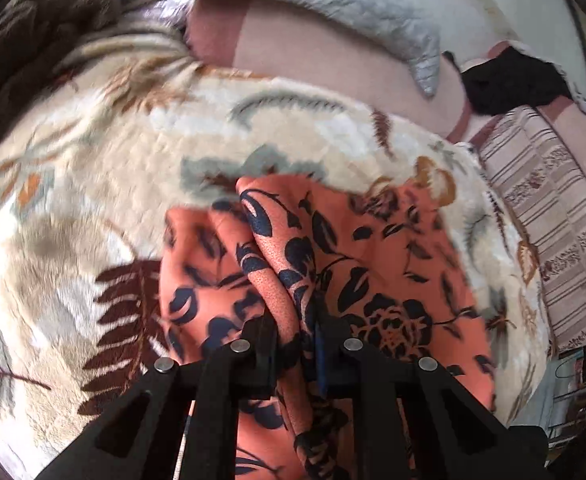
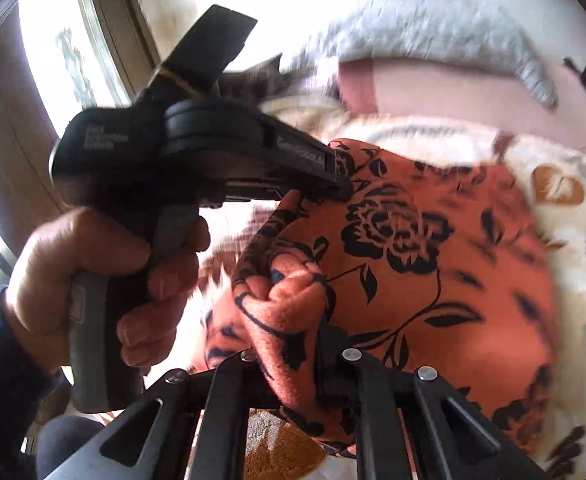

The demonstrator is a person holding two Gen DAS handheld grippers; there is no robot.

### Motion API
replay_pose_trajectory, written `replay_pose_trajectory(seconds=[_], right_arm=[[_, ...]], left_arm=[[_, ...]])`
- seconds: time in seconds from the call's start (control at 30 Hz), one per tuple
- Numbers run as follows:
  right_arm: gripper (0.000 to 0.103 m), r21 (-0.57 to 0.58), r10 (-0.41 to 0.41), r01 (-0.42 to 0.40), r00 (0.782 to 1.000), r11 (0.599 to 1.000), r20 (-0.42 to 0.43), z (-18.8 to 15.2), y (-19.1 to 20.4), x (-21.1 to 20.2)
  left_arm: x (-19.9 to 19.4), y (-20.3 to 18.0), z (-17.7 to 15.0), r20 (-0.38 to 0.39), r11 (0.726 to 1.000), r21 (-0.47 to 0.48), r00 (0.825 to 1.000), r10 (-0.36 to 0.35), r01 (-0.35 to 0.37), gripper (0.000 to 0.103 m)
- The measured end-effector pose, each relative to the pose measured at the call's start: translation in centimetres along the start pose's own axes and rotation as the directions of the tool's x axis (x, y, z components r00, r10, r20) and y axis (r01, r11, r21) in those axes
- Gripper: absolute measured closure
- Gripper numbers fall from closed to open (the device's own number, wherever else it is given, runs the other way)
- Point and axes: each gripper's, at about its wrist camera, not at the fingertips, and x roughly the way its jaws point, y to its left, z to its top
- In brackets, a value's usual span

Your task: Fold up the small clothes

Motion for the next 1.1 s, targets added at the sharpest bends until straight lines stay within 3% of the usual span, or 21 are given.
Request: replay_pose_trajectory(seconds=[0.07,0.2,0.3,0.37,0.47,0.5,0.53,0.6,0.63,0.67,0.8,0.9,1.1], right_arm=[[0.093,-0.007,-0.008,0.008,0.999,1.0,-0.031,-0.4,0.3,1.2],[0.093,-0.017,-0.005,0.006,0.999,1.0,0.037,0.9,0.9,-1.7],[0.093,-0.051,-0.004,0.008,0.997,0.999,0.079,1.1,2.3,-3.0],[0.093,-0.07,-0.013,0.018,0.997,0.997,0.075,0.5,3.0,-2.4],[0.088,-0.107,-0.046,0.042,0.998,0.993,-0.042,-1.0,3.3,1.6],[0.088,-0.123,-0.053,0.047,0.998,0.991,-0.045,-1.6,3.5,2.2],[0.082,-0.14,-0.051,0.049,0.999,0.989,-0.014,-2.0,3.8,2.0],[0.066,-0.153,-0.004,0.006,1.0,0.988,0.012,-2.3,4.0,1.2],[0.044,-0.138,0.038,-0.037,0.999,0.99,0.005,-2.3,3.8,1.1],[0.036,-0.121,0.069,-0.068,0.998,0.99,0.005,-2.5,3.5,0.9],[0.036,-0.069,0.11,-0.107,0.993,0.992,0.039,-4.0,3.7,-1.5],[0.036,-0.018,0.125,-0.124,0.988,0.992,0.091,-5.6,2.6,-4.4],[0.033,0.125,0.104,-0.119,0.987,0.985,0.125,-8.6,-2.3,-9.4]], left_arm=[[0.0,0.7,0.0,0.005,0.999,-0.025,0.999,-0.037,0.037,0.088],[-4.0,-2.2,0.8,0.118,0.994,0.1,0.992,-0.045,0.033,0.088],[-6.2,-2.2,0.8,0.178,0.99,0.132,0.981,-0.072,0.048,0.088],[-5.3,-0.6,0.4,0.15,0.993,0.107,0.987,-0.065,0.049,0.088],[-0.9,3.1,-0.8,0.015,1.0,0.014,0.999,-0.029,0.028,0.082],[-0.6,4.1,-1.3,0.029,0.998,-0.019,0.998,-0.061,0.062,0.079],[-1.1,4.8,-1.5,0.054,0.993,-0.056,0.994,-0.097,0.1,0.076],[-2.5,5.4,-1.5,0.095,0.99,-0.096,0.991,-0.098,0.107,0.07],[-3.2,5.5,-1.5,0.111,0.991,-0.098,0.991,-0.079,0.09,0.07],[-3.8,5.5,-1.6,0.117,0.991,-0.105,0.991,-0.071,0.084,0.07],[-6.7,5.0,-3.5,0.146,0.991,-0.097,0.987,-0.073,0.088,0.07],[-8.8,4.1,-6.0,0.152,0.993,-0.083,0.986,-0.07,0.083,0.065],[-8.3,1.4,-10.9,0.085,0.998,-0.067,0.996,-0.014,0.019,0.063]])
